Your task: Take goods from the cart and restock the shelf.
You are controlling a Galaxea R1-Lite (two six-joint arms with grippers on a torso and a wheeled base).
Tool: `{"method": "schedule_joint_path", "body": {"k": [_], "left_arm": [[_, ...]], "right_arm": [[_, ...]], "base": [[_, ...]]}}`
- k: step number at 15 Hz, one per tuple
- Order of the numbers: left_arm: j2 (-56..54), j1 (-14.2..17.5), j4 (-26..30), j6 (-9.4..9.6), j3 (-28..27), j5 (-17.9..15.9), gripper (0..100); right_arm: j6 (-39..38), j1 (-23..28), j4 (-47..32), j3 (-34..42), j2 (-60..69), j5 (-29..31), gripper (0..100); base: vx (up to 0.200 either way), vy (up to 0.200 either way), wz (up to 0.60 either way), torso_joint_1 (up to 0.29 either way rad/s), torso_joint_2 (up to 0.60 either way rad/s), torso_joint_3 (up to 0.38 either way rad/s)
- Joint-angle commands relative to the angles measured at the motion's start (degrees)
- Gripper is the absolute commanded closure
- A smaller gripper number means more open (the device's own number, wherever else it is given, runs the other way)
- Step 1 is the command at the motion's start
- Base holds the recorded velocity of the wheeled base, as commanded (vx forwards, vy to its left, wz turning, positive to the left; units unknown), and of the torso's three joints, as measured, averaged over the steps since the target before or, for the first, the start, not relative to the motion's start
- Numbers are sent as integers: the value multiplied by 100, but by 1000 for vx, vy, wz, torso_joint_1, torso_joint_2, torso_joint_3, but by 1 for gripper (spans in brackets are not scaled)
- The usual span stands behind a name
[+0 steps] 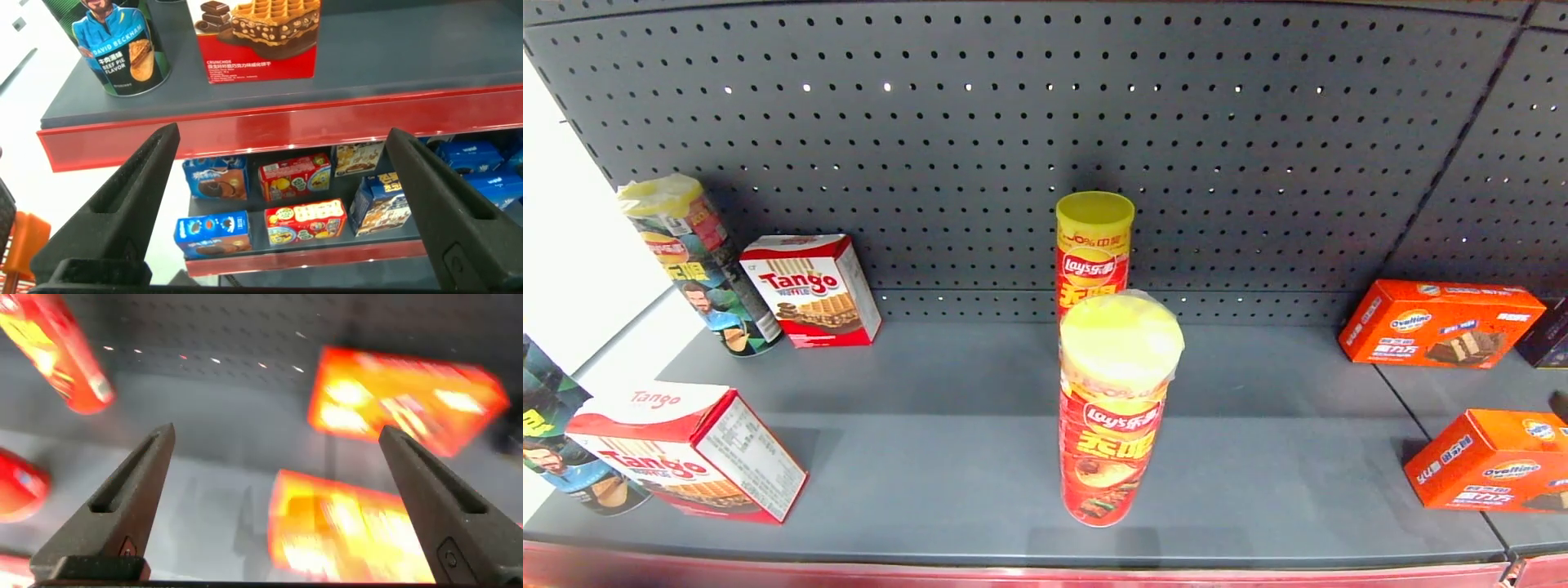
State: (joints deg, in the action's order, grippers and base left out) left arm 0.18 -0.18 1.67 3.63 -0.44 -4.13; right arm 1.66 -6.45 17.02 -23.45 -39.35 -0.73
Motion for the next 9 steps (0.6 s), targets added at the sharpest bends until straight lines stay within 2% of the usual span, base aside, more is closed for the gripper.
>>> {"method": "schedule_joint_path", "body": {"k": [1, 2, 3, 5, 6, 8, 9], "left_arm": [[8, 1, 0, 6, 0, 0, 0], [8, 1, 0, 6, 0, 9, 0], [8, 1, 0, 50, 9, 9, 0], [8, 1, 0, 59, 9, 18, 0], [-1, 1, -9, 59, 9, 18, 0], [-1, 1, -149, 138, 44, 18, 0], [-1, 1, -158, 146, 44, 18, 0]], "right_arm": [[1, 487, -304, 843, 1703, 3, 0], [1, 495, -348, 869, 1764, 3, 0], [1, 531, -1095, 1177, 2661, 3, 0], [-8, 671, -1913, 1598, 3838, 214, 0], [-43, 759, -1904, 1827, 3935, 302, 0], [-104, 733, -1385, 2345, 3935, 486, 0], [-43, 724, -1746, 2345, 3935, 231, 0]], "base": [[0, 0, 0, 0, 0, 0], [0, 0, 0, 0, 0, 0], [0, 0, 0, 0, 0, 0], [0, 0, 0, 0, 0, 0], [0, 0, 0, 0, 0, 0], [0, 0, 0, 0, 0, 0], [0, 0, 0, 0, 0, 0]]}}
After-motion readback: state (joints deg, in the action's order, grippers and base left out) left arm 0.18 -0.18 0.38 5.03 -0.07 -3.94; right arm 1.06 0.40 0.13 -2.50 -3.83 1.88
